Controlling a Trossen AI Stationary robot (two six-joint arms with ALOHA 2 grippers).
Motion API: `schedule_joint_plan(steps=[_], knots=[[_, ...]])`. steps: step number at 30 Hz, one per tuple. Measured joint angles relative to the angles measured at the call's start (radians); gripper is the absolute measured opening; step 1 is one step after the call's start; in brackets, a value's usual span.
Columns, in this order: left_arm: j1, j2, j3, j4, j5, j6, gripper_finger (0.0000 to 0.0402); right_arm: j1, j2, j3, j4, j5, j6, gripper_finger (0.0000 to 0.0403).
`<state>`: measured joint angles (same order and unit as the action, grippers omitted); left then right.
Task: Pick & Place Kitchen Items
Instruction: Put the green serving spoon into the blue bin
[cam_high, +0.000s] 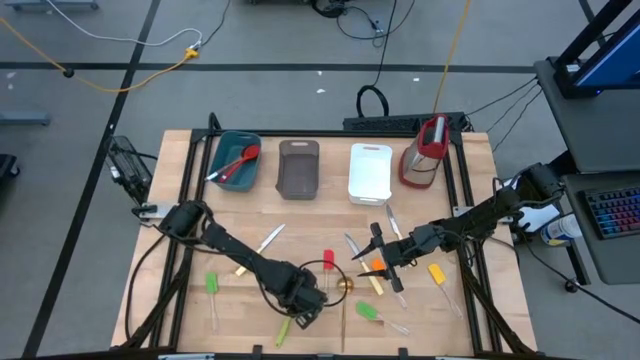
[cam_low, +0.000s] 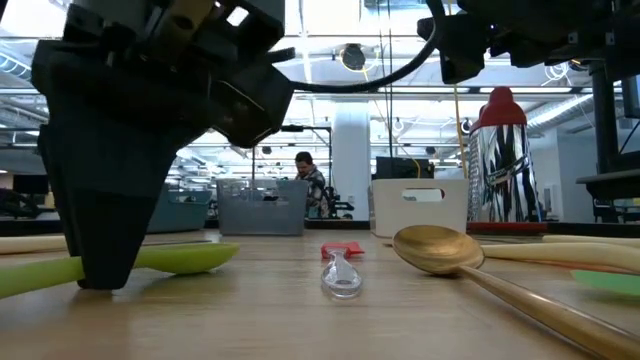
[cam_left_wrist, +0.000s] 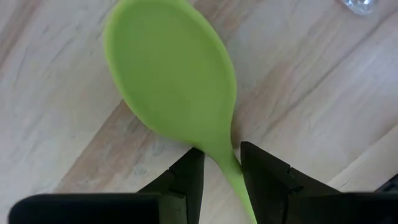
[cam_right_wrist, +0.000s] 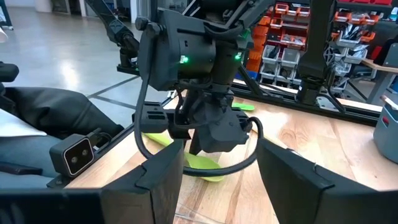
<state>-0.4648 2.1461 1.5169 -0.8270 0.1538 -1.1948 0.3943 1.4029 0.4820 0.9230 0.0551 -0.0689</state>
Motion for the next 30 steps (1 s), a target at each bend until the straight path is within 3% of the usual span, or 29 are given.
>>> schedule_joint_plan(steps=[9,15,21,30], knots=[[0.012,0.001,-0.002,-0.023,0.03,0.007,0.0015,0.0,0.0,0.0,-0.001,0.0,0.003,0.0196],[0.03,-0.034,-0.007,-0.073,0.027,0.026,0.0028,0.0,0.0,0.0,-0.001,0.0,0.003,0.0196],[0.069,-0.149,-0.006,-0.234,-0.096,0.027,0.0012,0.0,0.0,0.0,-0.02,0.0,0.004,0.0196],[0.184,-0.349,-0.007,-0.611,-0.256,0.012,0.0013,0.0,0.0,0.0,-0.025,0.0,0.004,0.0196]])
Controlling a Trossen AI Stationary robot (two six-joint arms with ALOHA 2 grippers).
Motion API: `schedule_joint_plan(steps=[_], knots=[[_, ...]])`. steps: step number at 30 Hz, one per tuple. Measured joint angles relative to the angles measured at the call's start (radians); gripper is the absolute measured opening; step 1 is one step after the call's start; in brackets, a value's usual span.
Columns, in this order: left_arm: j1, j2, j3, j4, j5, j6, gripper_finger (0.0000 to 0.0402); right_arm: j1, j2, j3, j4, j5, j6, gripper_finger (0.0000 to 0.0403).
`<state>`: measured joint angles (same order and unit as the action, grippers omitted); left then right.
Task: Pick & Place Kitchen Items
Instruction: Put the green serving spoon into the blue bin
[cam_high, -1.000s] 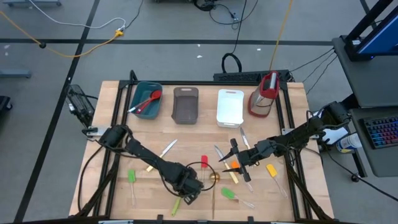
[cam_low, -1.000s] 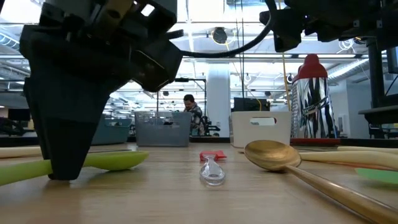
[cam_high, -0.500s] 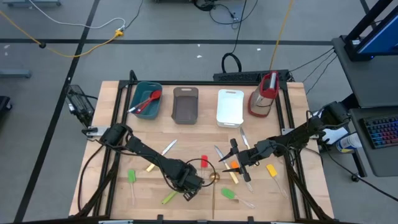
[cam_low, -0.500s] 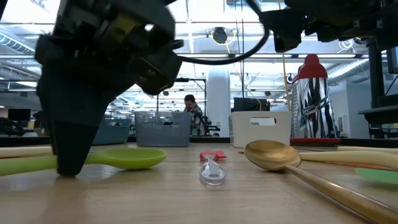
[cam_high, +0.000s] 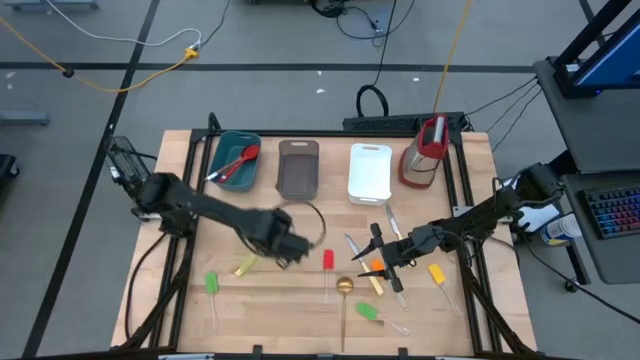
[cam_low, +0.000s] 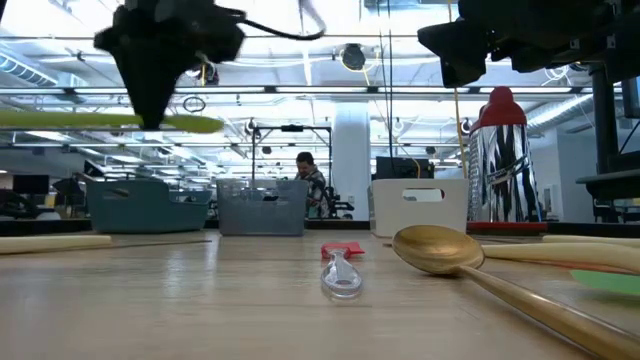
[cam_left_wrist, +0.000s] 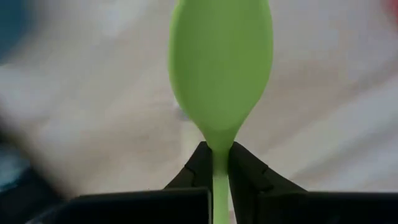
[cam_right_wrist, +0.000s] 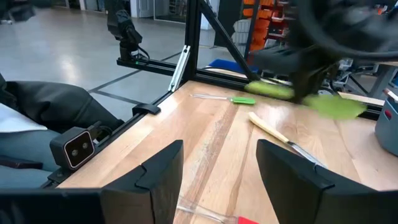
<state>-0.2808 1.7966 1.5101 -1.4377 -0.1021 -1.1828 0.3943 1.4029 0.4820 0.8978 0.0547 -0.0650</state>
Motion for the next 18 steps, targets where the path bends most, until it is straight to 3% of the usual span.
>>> schedule_joint_plan(steps=[7,18], knots=[[0.155,-0.134,0.001,-0.131,-0.122,0.038,0.002,0.0,0.0,0.0,0.001,0.0,0.0,0.0196],[0.419,-0.179,0.001,-0.131,-0.14,0.288,0.002,0.0,0.0,0.0,0.002,0.0,0.0,0.0196]])
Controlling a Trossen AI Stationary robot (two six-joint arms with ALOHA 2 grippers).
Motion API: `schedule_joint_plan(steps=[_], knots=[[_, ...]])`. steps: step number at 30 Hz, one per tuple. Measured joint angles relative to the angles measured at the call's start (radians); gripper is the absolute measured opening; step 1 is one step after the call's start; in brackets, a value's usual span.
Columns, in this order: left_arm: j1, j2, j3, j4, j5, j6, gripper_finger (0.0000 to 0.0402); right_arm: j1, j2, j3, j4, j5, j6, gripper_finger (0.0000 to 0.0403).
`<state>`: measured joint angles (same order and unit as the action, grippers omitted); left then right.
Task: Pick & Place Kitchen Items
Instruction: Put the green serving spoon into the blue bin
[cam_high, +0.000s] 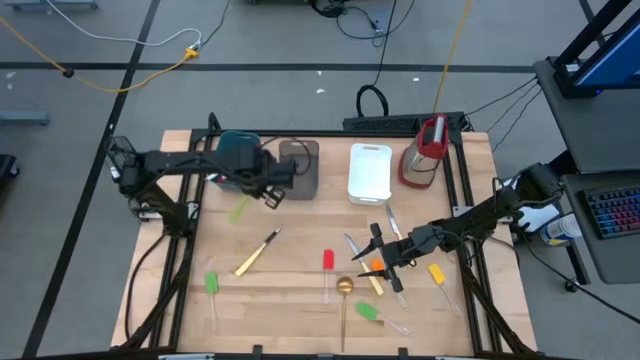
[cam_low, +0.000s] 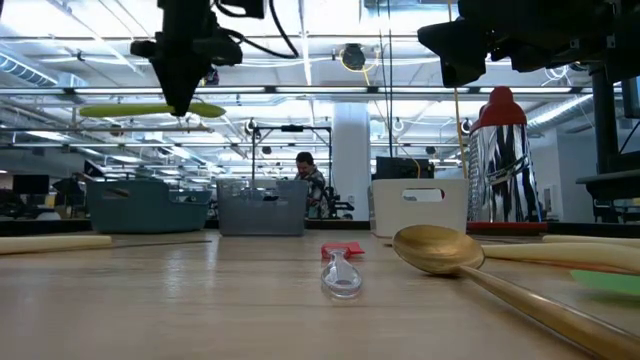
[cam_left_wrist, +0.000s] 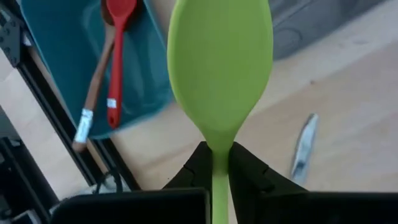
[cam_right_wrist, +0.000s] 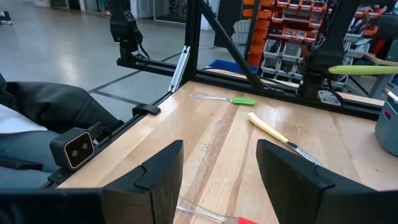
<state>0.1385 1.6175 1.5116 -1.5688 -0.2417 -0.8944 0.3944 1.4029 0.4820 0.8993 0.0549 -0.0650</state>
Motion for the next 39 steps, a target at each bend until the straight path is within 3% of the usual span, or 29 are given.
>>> schedule_joint_plan(steps=[18,23,30,39], knots=[[0.276,-0.001,0.001,0.004,-0.109,0.22,0.0017,0.0,0.0,0.0,-0.003,0.004,0.0,0.0196],[0.328,-0.001,0.001,0.098,-0.149,0.301,0.0022,0.0,0.0,0.0,-0.008,0.004,0.0,0.0196],[0.403,-0.001,-0.02,0.214,-0.127,0.432,0.0015,0.0,0.0,0.0,-0.011,0.004,0.0,0.0196],[0.486,-0.001,-0.153,0.213,-0.098,0.443,0.0022,0.0,0.0,0.0,-0.014,0.004,0.0,0.0196]])
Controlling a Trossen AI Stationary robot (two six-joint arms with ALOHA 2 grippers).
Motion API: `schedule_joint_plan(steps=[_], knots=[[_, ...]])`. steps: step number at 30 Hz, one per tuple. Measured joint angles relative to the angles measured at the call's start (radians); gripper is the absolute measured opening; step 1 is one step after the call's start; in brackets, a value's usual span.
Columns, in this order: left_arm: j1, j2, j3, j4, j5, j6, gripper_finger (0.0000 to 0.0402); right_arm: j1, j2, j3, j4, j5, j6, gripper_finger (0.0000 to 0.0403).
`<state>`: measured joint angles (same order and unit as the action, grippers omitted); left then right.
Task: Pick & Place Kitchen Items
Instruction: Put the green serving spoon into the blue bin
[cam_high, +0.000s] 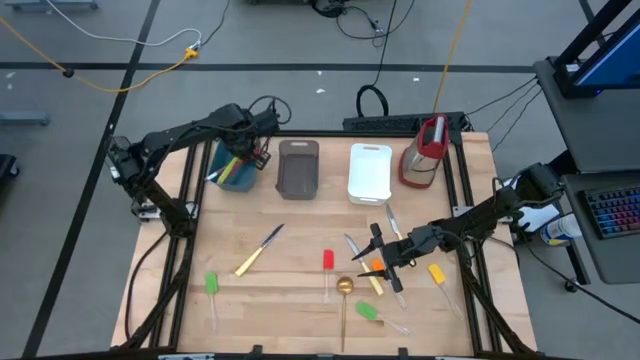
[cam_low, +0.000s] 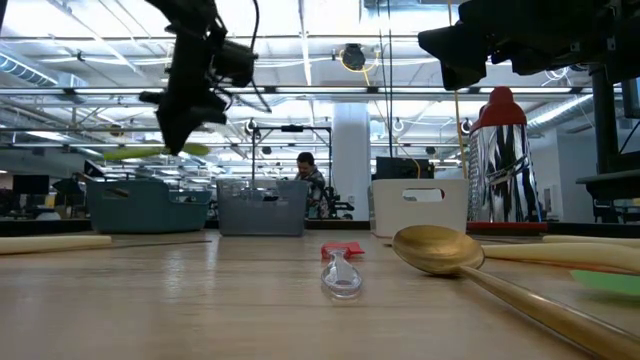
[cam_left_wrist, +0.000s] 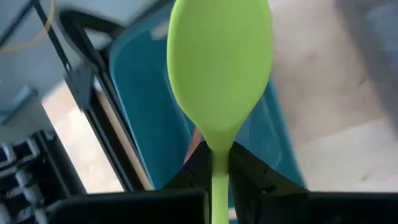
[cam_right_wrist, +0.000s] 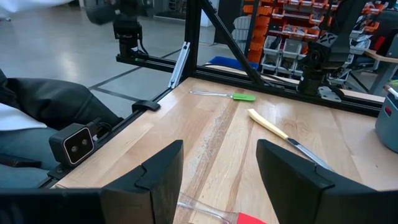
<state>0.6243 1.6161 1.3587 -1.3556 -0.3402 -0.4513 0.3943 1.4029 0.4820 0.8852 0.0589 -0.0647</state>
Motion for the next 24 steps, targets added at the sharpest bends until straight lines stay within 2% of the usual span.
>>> schedule_joint_plan(steps=[9,18,21,24], knots=[[0.018,0.0,-0.152,0.087,0.008,0.025,0.0027,0.0,0.0,0.0,0.0,0.0,0.0,0.0196],[0.059,0.0,-0.159,0.256,0.023,0.081,0.0023,0.0,0.0,0.0,0.001,0.0,0.0,0.0196],[0.082,0.0,-0.159,0.277,0.072,0.087,0.0025,0.0,0.0,0.0,0.001,-0.002,0.0,0.0196],[0.095,0.0,-0.159,0.278,0.078,0.086,0.0027,0.0,0.0,0.0,0.001,-0.003,0.0,0.0196]])
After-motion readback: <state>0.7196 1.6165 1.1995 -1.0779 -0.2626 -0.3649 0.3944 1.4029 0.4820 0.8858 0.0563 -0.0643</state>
